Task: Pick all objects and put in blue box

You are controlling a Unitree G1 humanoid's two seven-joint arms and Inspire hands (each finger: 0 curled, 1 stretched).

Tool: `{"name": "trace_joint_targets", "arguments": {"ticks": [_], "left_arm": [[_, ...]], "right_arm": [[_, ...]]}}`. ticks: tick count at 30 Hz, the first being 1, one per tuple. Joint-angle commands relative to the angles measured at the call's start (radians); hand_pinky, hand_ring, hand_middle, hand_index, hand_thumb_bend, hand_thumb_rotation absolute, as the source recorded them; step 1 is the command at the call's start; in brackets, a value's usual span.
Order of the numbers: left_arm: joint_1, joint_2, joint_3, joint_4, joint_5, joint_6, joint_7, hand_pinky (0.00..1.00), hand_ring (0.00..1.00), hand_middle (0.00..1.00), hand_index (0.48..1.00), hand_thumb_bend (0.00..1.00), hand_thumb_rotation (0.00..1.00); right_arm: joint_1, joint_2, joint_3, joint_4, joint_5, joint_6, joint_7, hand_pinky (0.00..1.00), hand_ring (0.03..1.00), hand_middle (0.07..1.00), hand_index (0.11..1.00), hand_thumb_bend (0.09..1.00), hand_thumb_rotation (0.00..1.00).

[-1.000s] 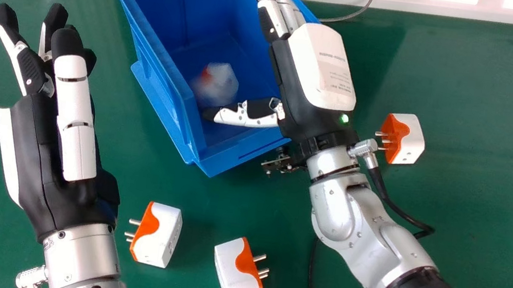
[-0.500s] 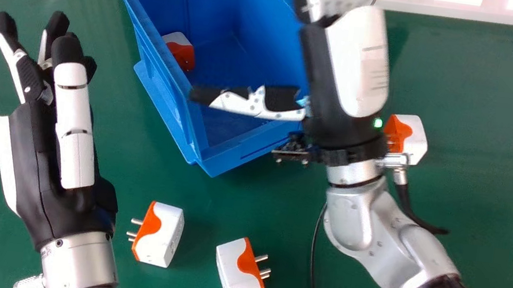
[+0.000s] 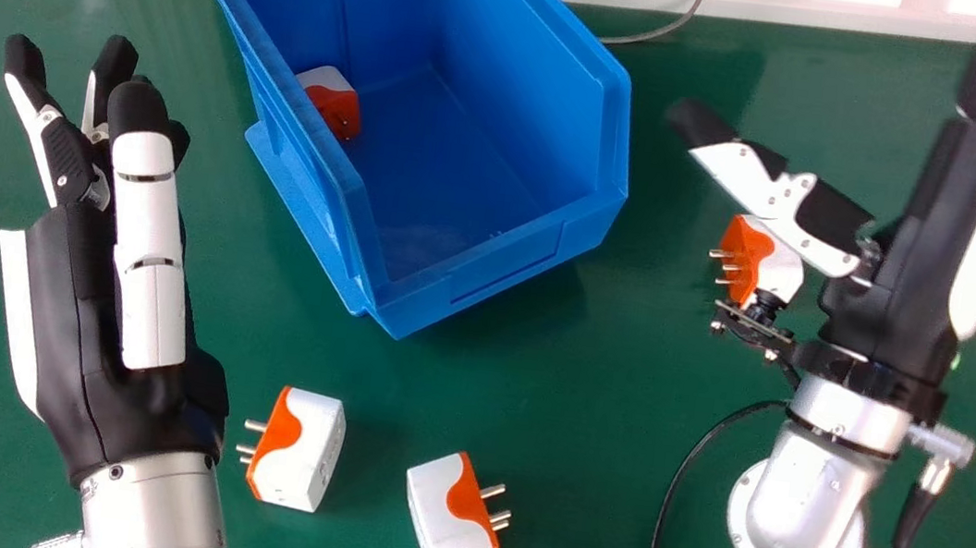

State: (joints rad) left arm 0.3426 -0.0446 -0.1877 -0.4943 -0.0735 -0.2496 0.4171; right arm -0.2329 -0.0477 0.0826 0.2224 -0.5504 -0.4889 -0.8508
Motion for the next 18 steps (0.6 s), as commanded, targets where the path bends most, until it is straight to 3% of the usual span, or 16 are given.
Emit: {"name": "trace_joint_targets", "arguments": {"ticks": [1, 8, 13, 18], "left_arm": [[-0.011, -0.077, -0.007, -0.020, 0.001, -0.011, -0.005, 0.94, 0.97, 0.96, 0.935, 0.56, 0.77], [-0.016, -0.076, -0.008, -0.017, 0.011, -0.009, -0.002, 0.95, 0.97, 0.97, 0.936, 0.56, 0.76], [-0.020, -0.081, -0.007, -0.020, 0.005, -0.006, 0.001, 0.95, 0.97, 0.96, 0.940, 0.56, 0.76], [-0.022, -0.080, -0.004, -0.018, 0.009, -0.011, 0.002, 0.95, 0.97, 0.96, 0.937, 0.56, 0.77]], "right_arm": [[0.007, 0.019, -0.027, 0.009, 0.015, 0.028, -0.011, 0.97, 1.000, 1.000, 1.000, 0.991, 0.44], [-0.035, 0.023, -0.054, 0.186, 0.063, 0.138, 0.055, 0.92, 0.996, 1.000, 1.000, 0.997, 0.48], [-0.101, 0.007, -0.036, 0.366, 0.066, 0.175, 0.086, 0.88, 0.959, 1.000, 1.000, 1.000, 0.40], [-0.148, 0.003, -0.021, 0.489, 0.093, 0.176, 0.123, 0.84, 0.945, 0.997, 0.998, 1.000, 0.35]]}}
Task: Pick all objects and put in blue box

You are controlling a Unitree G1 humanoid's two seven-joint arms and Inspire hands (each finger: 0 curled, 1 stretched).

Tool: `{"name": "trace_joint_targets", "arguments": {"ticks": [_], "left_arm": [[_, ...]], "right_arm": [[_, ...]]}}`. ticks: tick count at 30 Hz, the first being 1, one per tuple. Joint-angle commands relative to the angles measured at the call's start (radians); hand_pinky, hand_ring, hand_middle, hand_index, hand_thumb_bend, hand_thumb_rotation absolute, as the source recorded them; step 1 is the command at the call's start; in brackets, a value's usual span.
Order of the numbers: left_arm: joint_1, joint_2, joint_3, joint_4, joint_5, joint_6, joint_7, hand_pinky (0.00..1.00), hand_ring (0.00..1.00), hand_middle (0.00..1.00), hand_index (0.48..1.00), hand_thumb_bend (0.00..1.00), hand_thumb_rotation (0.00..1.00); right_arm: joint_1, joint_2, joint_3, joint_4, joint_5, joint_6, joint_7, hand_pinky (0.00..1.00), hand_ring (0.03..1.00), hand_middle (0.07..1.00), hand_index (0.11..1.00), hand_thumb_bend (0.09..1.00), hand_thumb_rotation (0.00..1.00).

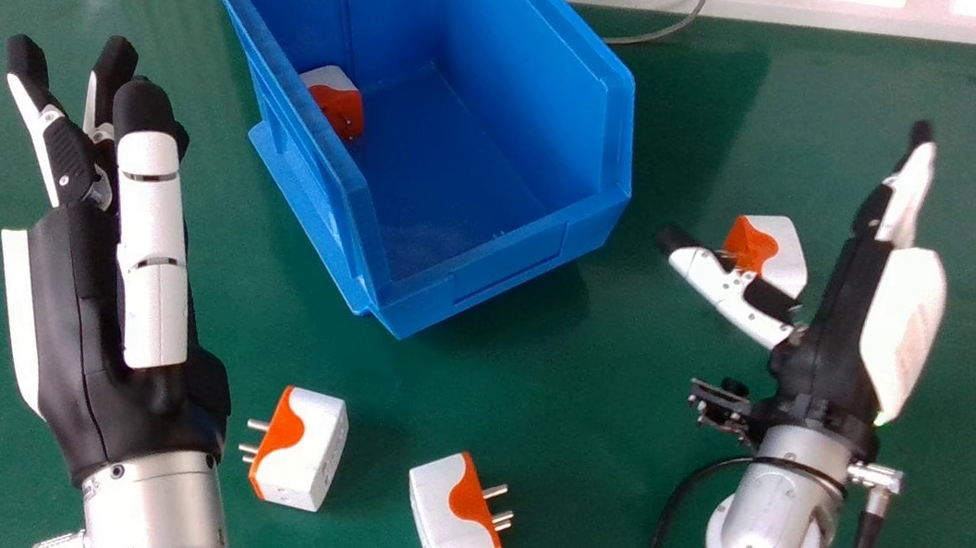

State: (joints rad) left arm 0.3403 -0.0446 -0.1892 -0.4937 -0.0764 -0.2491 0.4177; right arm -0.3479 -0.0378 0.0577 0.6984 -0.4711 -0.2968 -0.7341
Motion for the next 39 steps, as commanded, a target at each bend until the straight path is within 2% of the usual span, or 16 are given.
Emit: {"name": "trace_joint_targets", "arguments": {"ticks": [1, 3, 6, 11, 13, 16, 18, 19, 22, 26, 30, 35, 37, 39], "left_arm": [[-0.020, -0.080, -0.002, -0.018, 0.015, -0.012, 0.003, 0.95, 0.97, 0.96, 0.936, 0.56, 0.77], [-0.021, -0.082, -0.002, -0.015, 0.019, -0.014, 0.006, 0.94, 0.97, 0.96, 0.935, 0.56, 0.77], [-0.021, -0.077, -0.001, -0.017, 0.015, -0.008, 0.002, 0.94, 0.97, 0.96, 0.935, 0.56, 0.77], [-0.019, -0.072, 0.004, -0.016, 0.021, -0.009, 0.001, 0.94, 0.97, 0.96, 0.935, 0.56, 0.78], [-0.015, -0.072, 0.004, -0.017, 0.015, -0.014, -0.001, 0.94, 0.97, 0.96, 0.936, 0.56, 0.79], [-0.012, -0.069, 0.005, -0.020, 0.014, -0.013, -0.004, 0.95, 0.97, 0.96, 0.939, 0.55, 0.79], [-0.010, -0.065, 0.006, -0.018, 0.013, -0.018, -0.010, 0.95, 0.97, 0.96, 0.939, 0.55, 0.79], [-0.009, -0.066, 0.005, -0.020, 0.009, -0.017, -0.011, 0.96, 0.98, 0.97, 0.943, 0.55, 0.80], [-0.007, -0.073, 0.005, -0.024, 0.008, -0.012, -0.007, 0.95, 0.97, 0.96, 0.935, 0.55, 0.79], [-0.007, -0.071, 0.005, -0.024, 0.003, -0.013, -0.011, 0.95, 0.97, 0.96, 0.931, 0.55, 0.78], [-0.009, -0.070, 0.011, -0.021, 0.000, -0.014, -0.014, 0.95, 0.97, 0.96, 0.926, 0.55, 0.77], [-0.015, -0.067, 0.016, -0.015, 0.014, -0.015, -0.013, 0.94, 0.97, 0.96, 0.935, 0.54, 0.79], [-0.017, -0.067, 0.017, -0.015, 0.017, -0.011, -0.012, 0.94, 0.96, 0.96, 0.934, 0.54, 0.79], [-0.020, -0.070, 0.019, -0.016, 0.020, -0.008, -0.008, 0.94, 0.96, 0.96, 0.933, 0.55, 0.79]], "right_arm": [[-0.039, -0.008, 0.004, 0.030, 0.019, -0.018, 0.012, 0.85, 0.950, 0.999, 0.999, 1.000, 0.34], [-0.052, -0.012, 0.007, 0.063, 0.021, -0.013, 0.017, 0.85, 0.951, 1.000, 1.000, 1.000, 0.33], [-0.079, -0.020, 0.010, 0.134, 0.018, -0.005, 0.005, 0.84, 0.948, 1.000, 1.000, 1.000, 0.34], [-0.110, -0.037, 0.013, 0.224, 0.018, -0.017, -0.033, 0.82, 0.926, 0.988, 0.994, 1.000, 0.32], [-0.117, -0.043, 0.008, 0.242, 0.024, -0.016, -0.044, 0.81, 0.918, 0.980, 0.985, 1.000, 0.31], [-0.119, -0.054, 0.008, 0.248, 0.025, -0.015, -0.064, 0.77, 0.890, 0.967, 0.983, 1.000, 0.29], [-0.117, -0.067, 0.011, 0.251, 0.027, -0.024, -0.079, 0.76, 0.882, 0.964, 0.979, 1.000, 0.28], [-0.116, -0.072, 0.010, 0.254, 0.030, -0.031, -0.083, 0.76, 0.882, 0.966, 0.980, 0.998, 0.28], [-0.125, -0.091, 0.004, 0.289, 0.047, -0.054, -0.079, 0.78, 0.892, 0.971, 0.979, 0.999, 0.27], [-0.165, -0.110, 0.003, 0.385, 0.060, -0.057, -0.077, 0.77, 0.893, 0.972, 0.967, 0.988, 0.29], [-0.218, -0.113, 0.017, 0.474, 0.069, -0.052, -0.052, 0.72, 0.850, 0.952, 0.958, 0.991, 0.30], [-0.280, -0.105, 0.034, 0.545, 0.083, -0.045, 0.022, 0.75, 0.865, 0.942, 0.953, 1.000, 0.34], [-0.297, -0.098, 0.034, 0.564, 0.090, -0.050, 0.039, 0.75, 0.866, 0.941, 0.951, 1.000, 0.32], [-0.327, -0.096, 0.053, 0.595, 0.073, -0.012, 0.052, 0.75, 0.862, 0.936, 0.940, 0.998, 0.30]]}}
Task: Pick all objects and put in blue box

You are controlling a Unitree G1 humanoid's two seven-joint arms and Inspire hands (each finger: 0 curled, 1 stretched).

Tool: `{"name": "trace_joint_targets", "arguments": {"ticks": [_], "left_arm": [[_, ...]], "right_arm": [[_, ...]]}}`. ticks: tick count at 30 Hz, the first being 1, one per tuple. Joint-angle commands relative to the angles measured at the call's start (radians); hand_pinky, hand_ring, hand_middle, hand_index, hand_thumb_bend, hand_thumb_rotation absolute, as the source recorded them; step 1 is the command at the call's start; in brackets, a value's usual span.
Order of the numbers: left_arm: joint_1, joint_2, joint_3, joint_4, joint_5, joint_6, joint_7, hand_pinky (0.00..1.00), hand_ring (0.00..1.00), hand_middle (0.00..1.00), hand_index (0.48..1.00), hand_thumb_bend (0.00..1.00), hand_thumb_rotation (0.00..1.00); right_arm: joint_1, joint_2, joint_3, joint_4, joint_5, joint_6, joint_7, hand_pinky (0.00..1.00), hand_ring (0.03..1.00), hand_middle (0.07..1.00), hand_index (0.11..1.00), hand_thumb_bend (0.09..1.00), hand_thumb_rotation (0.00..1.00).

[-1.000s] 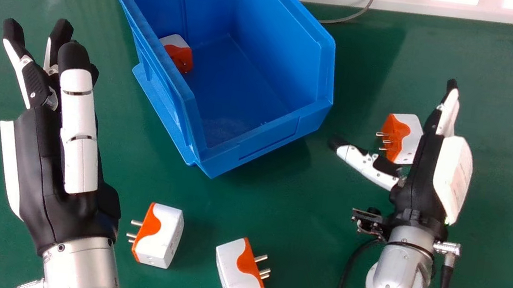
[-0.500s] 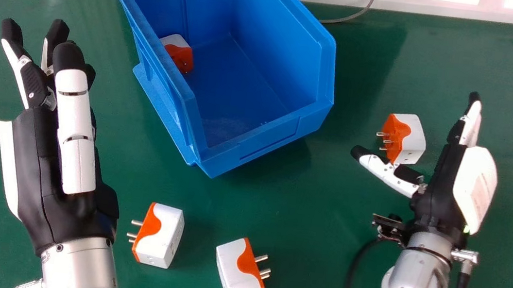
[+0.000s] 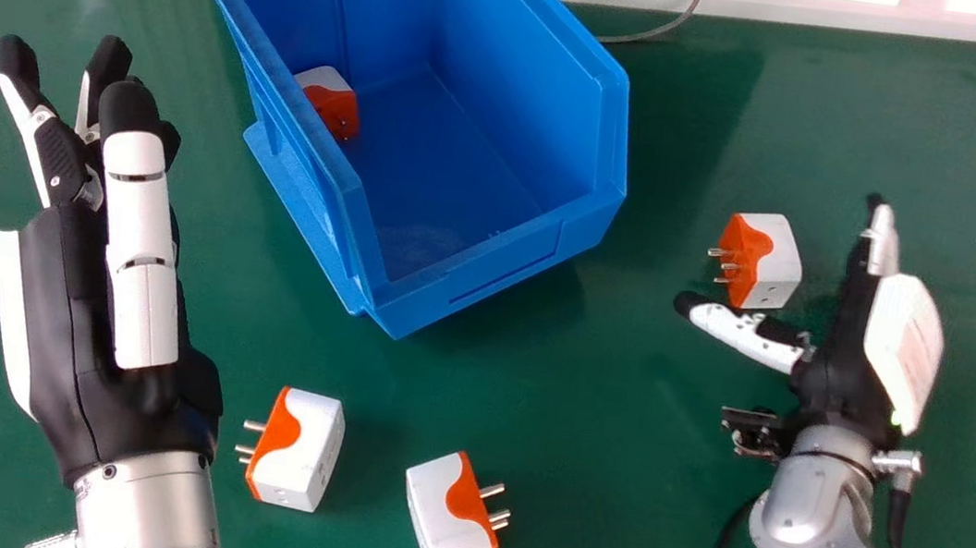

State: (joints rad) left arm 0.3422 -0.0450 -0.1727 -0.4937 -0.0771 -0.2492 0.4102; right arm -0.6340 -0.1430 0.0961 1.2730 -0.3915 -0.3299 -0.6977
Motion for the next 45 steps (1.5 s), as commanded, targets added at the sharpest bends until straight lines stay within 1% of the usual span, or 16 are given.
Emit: {"name": "trace_joint_targets", "arguments": {"ticks": [1, 7, 11, 13, 14, 15, 17, 19, 21, 23, 27, 28, 34, 38, 41, 45], "left_arm": [[-0.023, -0.070, 0.003, -0.016, 0.022, -0.008, 0.000, 0.94, 0.96, 0.96, 0.932, 0.54, 0.79], [-0.036, -0.073, 0.006, -0.012, 0.022, -0.008, 0.005, 0.93, 0.96, 0.96, 0.934, 0.54, 0.79], [-0.038, -0.079, 0.004, -0.011, 0.028, -0.011, 0.013, 0.93, 0.96, 0.96, 0.931, 0.54, 0.80], [-0.039, -0.080, 0.003, -0.011, 0.028, -0.012, 0.015, 0.92, 0.95, 0.95, 0.929, 0.54, 0.80], [-0.038, -0.080, 0.003, -0.011, 0.027, -0.015, 0.015, 0.92, 0.95, 0.95, 0.929, 0.54, 0.80], [-0.037, -0.080, 0.003, -0.011, 0.026, -0.017, 0.015, 0.92, 0.95, 0.95, 0.929, 0.53, 0.80], [-0.034, -0.080, 0.001, -0.013, 0.023, -0.018, 0.015, 0.93, 0.95, 0.95, 0.929, 0.53, 0.80], [-0.033, -0.081, -0.001, -0.012, 0.024, -0.021, 0.015, 0.93, 0.95, 0.95, 0.931, 0.53, 0.80], [-0.033, -0.079, -0.001, -0.010, 0.022, -0.021, 0.013, 0.93, 0.96, 0.96, 0.933, 0.53, 0.80], [-0.034, -0.079, 0.000, -0.010, 0.021, -0.019, 0.013, 0.94, 0.96, 0.96, 0.932, 0.53, 0.80], [-0.035, -0.078, 0.001, -0.006, 0.024, -0.026, 0.012, 0.93, 0.96, 0.96, 0.931, 0.53, 0.80], [-0.035, -0.079, 0.001, -0.007, 0.025, -0.025, 0.013, 0.93, 0.96, 0.96, 0.930, 0.53, 0.80], [-0.036, -0.076, 0.001, -0.008, 0.020, -0.022, 0.009, 0.93, 0.96, 0.96, 0.930, 0.54, 0.79], [-0.038, -0.077, -0.001, -0.006, 0.023, -0.024, 0.009, 0.93, 0.96, 0.96, 0.933, 0.54, 0.80], [-0.041, -0.080, -0.003, -0.007, 0.019, -0.021, 0.010, 0.93, 0.96, 0.96, 0.935, 0.54, 0.79], [-0.046, -0.076, -0.002, -0.004, 0.025, -0.020, 0.009, 0.94, 0.96, 0.96, 0.938, 0.54, 0.79]], "right_arm": [[-0.053, 0.010, 0.022, 0.032, -0.013, 0.034, 0.022, 0.74, 0.857, 0.928, 0.931, 0.994, 0.31], [-0.102, 0.021, 0.017, 0.049, 0.011, 0.030, 0.080, 0.79, 0.874, 0.924, 0.917, 0.982, 0.25], [-0.134, 0.031, 0.013, 0.050, 0.019, 0.018, 0.091, 0.76, 0.853, 0.903, 0.897, 0.944, 0.18], [-0.140, 0.033, 0.012, 0.047, 0.021, 0.008, 0.082, 0.65, 0.763, 0.828, 0.848, 0.896, 0.06], [-0.141, 0.034, 0.010, 0.046, 0.024, 0.001, 0.078, 0.63, 0.748, 0.816, 0.841, 0.890, 0.04], [-0.142, 0.035, 0.008, 0.044, 0.027, -0.007, 0.071, 0.59, 0.675, 0.754, 0.801, 0.860, 0.02], [-0.145, 0.036, 0.016, 0.045, 0.020, 0.002, 0.044, 0.57, 0.571, 0.666, 0.743, 0.733, 0.01], [-0.147, 0.033, 0.026, 0.049, 0.010, 0.017, 0.040, 0.54, 0.539, 0.629, 0.707, 0.685, 0.01], [-0.147, 0.029, 0.036, 0.050, 0.002, 0.023, 0.030, 0.43, 0.457, 0.535, 0.573, 0.575, 0.00], [-0.142, 0.027, 0.036, 0.050, 0.009, 0.008, 0.029, 0.38, 0.421, 0.495, 0.518, 0.530, 0.00], [-0.138, 0.021, 0.045, 0.050, 0.005, 0.014, 0.030, 0.36, 0.408, 0.481, 0.488, 0.510, 0.00], [-0.136, 0.032, 0.000, 0.046, 0.058, -0.016, 0.068, 0.36, 0.407, 0.479, 0.484, 0.508, 0.00], [-0.146, 0.021, 0.054, 0.045, -0.003, 0.014, 0.014, 0.36, 0.404, 0.482, 0.477, 0.501, 0.00], [-0.149, 0.023, 0.033, 0.041, 0.021, -0.010, 0.034, 0.36, 0.401, 0.481, 0.469, 0.501, 0.00], [-0.153, 0.018, 0.039, 0.036, 0.010, -0.011, 0.019, 0.37, 0.406, 0.481, 0.471, 0.501, 0.00], [-0.156, 0.013, 0.048, 0.029, -0.004, -0.007, -0.008, 0.34, 0.402, 0.489, 0.460, 0.500, 0.00]]}}
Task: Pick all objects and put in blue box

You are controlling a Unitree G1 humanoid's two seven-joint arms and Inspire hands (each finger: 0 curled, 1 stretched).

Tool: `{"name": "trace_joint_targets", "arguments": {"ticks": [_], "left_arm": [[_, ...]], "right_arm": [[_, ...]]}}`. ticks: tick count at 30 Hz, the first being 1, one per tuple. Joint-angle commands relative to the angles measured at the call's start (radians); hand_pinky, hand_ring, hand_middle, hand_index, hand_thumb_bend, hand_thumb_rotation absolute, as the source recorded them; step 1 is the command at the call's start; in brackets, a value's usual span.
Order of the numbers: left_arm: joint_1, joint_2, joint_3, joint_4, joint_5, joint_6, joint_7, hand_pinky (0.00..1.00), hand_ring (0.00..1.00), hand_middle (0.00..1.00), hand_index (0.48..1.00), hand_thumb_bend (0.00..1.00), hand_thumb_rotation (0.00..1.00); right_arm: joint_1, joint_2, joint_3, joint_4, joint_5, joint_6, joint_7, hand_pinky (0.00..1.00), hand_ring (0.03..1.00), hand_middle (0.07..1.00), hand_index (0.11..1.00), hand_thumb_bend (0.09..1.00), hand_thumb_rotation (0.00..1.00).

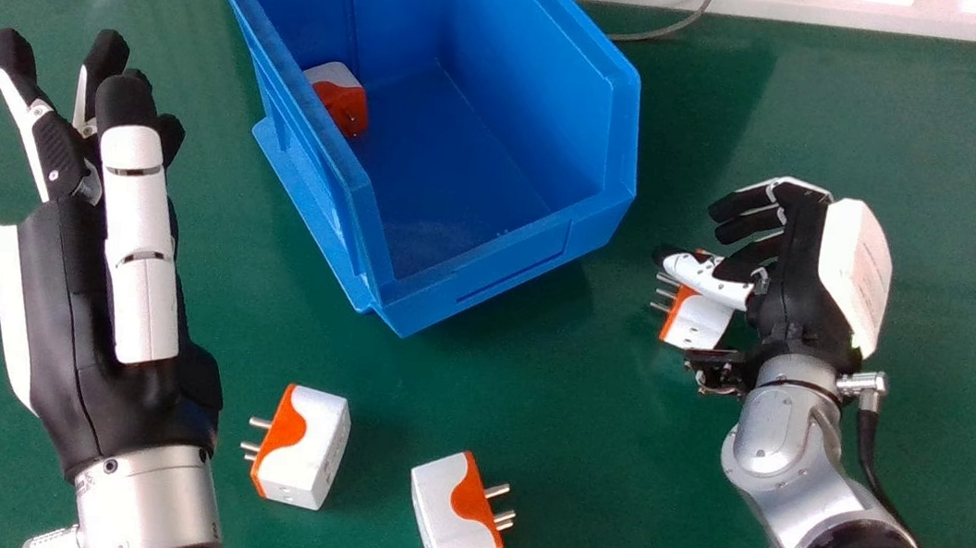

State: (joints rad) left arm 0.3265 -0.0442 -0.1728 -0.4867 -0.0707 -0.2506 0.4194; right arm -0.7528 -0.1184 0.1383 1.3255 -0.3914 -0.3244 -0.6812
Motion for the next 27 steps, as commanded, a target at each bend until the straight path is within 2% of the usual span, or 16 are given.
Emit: {"name": "trace_joint_targets", "arguments": {"ticks": [1, 8, 16, 17, 19, 21, 22, 23, 25, 27], "left_arm": [[-0.031, -0.076, -0.001, -0.010, 0.019, -0.020, -0.002, 0.94, 0.96, 0.96, 0.938, 0.54, 0.80], [-0.033, -0.077, -0.002, -0.011, 0.013, -0.021, -0.002, 0.94, 0.96, 0.96, 0.942, 0.54, 0.80], [-0.028, -0.070, -0.001, -0.017, 0.007, -0.019, -0.011, 0.95, 0.97, 0.96, 0.944, 0.54, 0.80], [-0.028, -0.069, -0.001, -0.017, 0.008, -0.018, -0.012, 0.95, 0.97, 0.96, 0.947, 0.54, 0.80], [-0.028, -0.068, -0.001, -0.017, 0.009, -0.019, -0.014, 0.95, 0.97, 0.97, 0.950, 0.53, 0.81], [-0.028, -0.074, -0.003, -0.021, 0.009, -0.011, -0.009, 0.95, 0.97, 0.96, 0.947, 0.53, 0.81], [-0.029, -0.075, -0.003, -0.021, 0.011, -0.010, -0.007, 0.95, 0.97, 0.96, 0.940, 0.53, 0.80], [-0.029, -0.075, -0.003, -0.020, 0.012, -0.009, -0.007, 0.94, 0.96, 0.96, 0.938, 0.53, 0.80], [-0.029, -0.073, -0.003, -0.019, 0.013, -0.011, -0.008, 0.94, 0.96, 0.95, 0.935, 0.54, 0.80], [-0.028, -0.073, -0.003, -0.019, 0.012, -0.011, -0.009, 0.94, 0.96, 0.96, 0.937, 0.54, 0.80]], "right_arm": [[-0.037, -0.013, 0.005, -0.025, -0.006, -0.017, -0.031, 0.34, 0.402, 0.489, 0.460, 0.500, 0.00], [-0.031, -0.018, -0.012, -0.044, 0.000, -0.067, -0.100, 0.36, 0.415, 0.492, 0.473, 0.502, 0.00], [0.019, 0.032, -0.067, -0.090, 0.047, -0.219, -0.235, 0.34, 0.432, 0.510, 0.502, 0.498, 0.00], [0.026, 0.040, -0.064, -0.087, 0.043, -0.231, -0.257, 0.36, 0.474, 0.551, 0.548, 0.565, 0.00], [0.035, 0.050, -0.058, -0.084, 0.034, -0.242, -0.283, 0.52, 0.637, 0.699, 0.714, 0.757, 0.09], [0.052, 0.067, -0.020, -0.106, -0.004, -0.196, -0.307, 0.63, 0.739, 0.791, 0.807, 0.833, 0.15], [0.058, 0.072, -0.001, -0.109, -0.022, -0.165, -0.310, 0.75, 0.853, 0.886, 0.896, 0.882, 0.23], [0.062, 0.076, 0.015, -0.107, -0.034, -0.133, -0.309, 0.85, 0.925, 0.942, 0.947, 0.927, 0.30], [0.063, 0.081, 0.034, -0.093, -0.046, -0.071, -0.288, 0.92, 0.981, 0.985, 0.986, 0.981, 0.37], [0.061, 0.085, 0.047, -0.075, -0.052, -0.016, -0.257, 0.98, 0.995, 0.997, 0.997, 0.997, 0.45]]}}
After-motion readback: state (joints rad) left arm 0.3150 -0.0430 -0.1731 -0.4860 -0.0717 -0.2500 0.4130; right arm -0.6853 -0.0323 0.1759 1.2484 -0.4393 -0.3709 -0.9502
